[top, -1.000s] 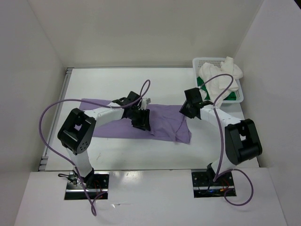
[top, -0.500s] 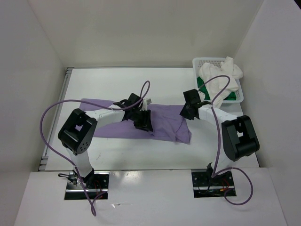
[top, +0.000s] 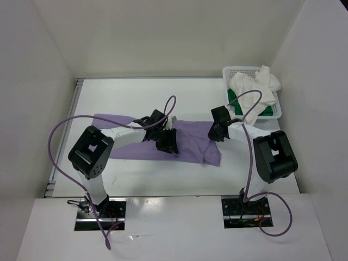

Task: Fold and stack the t-shirts
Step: Fold the 1/3-folded T-shirt at the center of the board.

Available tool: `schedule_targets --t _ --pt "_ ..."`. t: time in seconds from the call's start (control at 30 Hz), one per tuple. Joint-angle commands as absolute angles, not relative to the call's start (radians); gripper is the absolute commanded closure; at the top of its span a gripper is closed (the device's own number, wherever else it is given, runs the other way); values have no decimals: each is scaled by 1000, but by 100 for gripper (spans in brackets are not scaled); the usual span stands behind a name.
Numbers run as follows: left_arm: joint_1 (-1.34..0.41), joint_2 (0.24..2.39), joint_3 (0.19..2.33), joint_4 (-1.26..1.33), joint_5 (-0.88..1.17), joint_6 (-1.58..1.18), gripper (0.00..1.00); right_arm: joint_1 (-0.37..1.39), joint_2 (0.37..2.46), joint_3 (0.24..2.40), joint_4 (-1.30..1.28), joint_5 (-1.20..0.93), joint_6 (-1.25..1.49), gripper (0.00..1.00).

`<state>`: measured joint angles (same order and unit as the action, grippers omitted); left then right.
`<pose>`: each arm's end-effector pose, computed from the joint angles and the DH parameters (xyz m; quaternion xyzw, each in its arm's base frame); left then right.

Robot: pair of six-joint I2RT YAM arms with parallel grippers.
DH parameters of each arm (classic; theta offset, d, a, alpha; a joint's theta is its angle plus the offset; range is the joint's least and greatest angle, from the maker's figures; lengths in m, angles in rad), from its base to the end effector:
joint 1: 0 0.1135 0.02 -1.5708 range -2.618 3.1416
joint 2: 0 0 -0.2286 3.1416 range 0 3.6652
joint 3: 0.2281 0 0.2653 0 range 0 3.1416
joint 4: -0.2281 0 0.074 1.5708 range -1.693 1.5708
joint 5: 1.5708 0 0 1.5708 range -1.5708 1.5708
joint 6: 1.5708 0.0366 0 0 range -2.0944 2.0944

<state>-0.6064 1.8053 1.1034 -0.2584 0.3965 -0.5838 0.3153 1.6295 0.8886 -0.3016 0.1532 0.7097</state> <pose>0.2968 -0.2230 0.1265 0.0698 0.9344 -0.3207 0.1387 0.3061 0.0940 0.1164 0.2082 0.9399 0.0633 0.2631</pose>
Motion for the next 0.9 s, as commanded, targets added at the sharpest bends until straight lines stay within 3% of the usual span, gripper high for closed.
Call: schedule_targets --t 0.0,0.23,0.47,0.67,0.87 --pt "-620 1822 1103 -235 408 -600 48 310 1643 902 -265 163 693 84" --pt "-629 1832 1103 -201 388 -632 62 310 1654 934 -276 207 675 94" --pt "-629 1833 1124 -210 357 -643 87 301 1654 985 -295 245 675 98" --pt "-629 1752 1124 -278 357 -612 96 278 1675 1028 -295 245 666 98" --pt "-629 1718 1115 -296 347 -603 97 278 1713 1083 -265 245 657 98"
